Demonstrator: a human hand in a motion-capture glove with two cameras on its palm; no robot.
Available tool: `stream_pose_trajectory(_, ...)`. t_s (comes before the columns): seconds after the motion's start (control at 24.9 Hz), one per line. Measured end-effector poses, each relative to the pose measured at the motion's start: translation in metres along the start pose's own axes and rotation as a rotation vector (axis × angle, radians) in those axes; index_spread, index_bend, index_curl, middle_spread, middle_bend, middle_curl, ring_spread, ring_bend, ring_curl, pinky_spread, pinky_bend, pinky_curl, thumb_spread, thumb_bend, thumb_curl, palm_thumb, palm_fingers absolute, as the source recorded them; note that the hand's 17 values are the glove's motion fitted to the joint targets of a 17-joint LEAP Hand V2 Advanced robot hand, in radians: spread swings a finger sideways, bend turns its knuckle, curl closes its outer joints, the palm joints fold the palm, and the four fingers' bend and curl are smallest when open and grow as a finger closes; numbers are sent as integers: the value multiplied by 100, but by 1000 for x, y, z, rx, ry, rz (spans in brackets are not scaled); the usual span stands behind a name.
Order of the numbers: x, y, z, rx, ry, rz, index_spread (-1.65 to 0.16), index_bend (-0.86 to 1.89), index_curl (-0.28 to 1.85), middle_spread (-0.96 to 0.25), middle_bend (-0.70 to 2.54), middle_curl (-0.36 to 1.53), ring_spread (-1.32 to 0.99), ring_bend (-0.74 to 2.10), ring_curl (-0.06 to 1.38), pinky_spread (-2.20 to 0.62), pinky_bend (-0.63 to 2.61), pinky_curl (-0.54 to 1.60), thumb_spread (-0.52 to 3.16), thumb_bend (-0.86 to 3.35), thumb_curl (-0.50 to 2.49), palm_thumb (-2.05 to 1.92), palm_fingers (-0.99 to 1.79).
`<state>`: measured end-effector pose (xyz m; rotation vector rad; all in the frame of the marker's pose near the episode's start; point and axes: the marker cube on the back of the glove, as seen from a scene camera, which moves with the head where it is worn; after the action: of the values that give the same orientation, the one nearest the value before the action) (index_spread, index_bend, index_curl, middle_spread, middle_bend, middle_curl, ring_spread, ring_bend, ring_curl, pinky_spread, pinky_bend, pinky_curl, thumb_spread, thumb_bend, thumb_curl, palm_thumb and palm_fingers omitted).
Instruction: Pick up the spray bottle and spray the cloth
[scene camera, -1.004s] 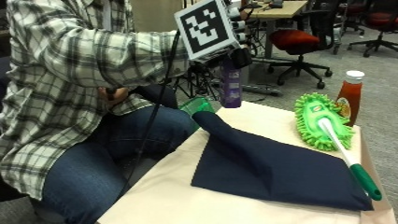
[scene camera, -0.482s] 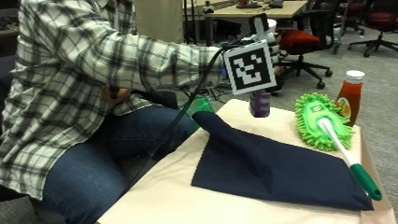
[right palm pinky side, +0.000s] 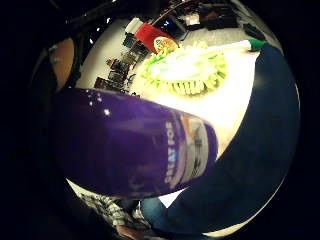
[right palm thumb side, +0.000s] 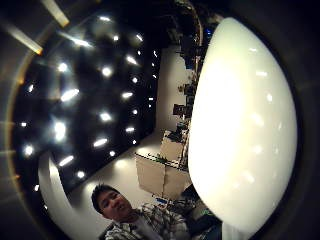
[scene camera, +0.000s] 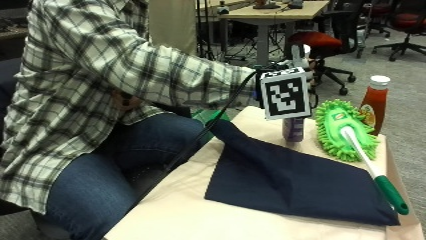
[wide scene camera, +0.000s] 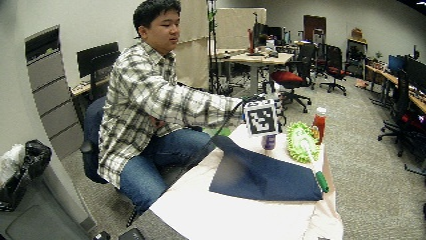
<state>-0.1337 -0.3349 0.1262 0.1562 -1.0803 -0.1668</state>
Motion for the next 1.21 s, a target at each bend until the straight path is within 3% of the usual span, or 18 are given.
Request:
stream_pose_trajectory(0.92,20,-1,12,-83,-54,74,-29,15,54,-17,40,55,-27,40,49,4,16,34,23,0,82,126,86)
stream_pose_trajectory(1.21,21,5,6,-115,-26,80,-29,10,50,-14,34,53,-23,39,49,13,15,32,36,0,82,124,65)
